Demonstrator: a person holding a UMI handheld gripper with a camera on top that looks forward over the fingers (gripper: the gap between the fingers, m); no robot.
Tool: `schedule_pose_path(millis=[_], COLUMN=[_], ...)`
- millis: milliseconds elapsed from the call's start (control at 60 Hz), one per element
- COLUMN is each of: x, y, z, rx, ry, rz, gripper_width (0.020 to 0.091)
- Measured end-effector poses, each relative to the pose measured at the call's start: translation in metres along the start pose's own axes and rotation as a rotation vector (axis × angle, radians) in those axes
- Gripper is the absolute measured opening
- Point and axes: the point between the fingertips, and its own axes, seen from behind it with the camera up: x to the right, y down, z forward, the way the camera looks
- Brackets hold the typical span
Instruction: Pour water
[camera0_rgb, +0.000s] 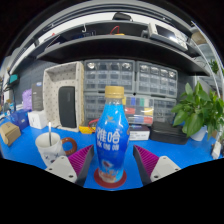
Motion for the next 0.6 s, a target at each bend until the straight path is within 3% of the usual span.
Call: schedule_pose_path(millis=[283, 400, 600], x=[-0.052, -0.074, -0.088], y=[0.032, 0.013, -0.031], z=[-0.084, -0.105, -0.124], rx=[-0.178, -0.196, -0.159], ry=[0.011, 0.024, 0.047], rz=[0.046, 0.061, 0.077], gripper_width=[0.0809, 0.0812, 0.0828])
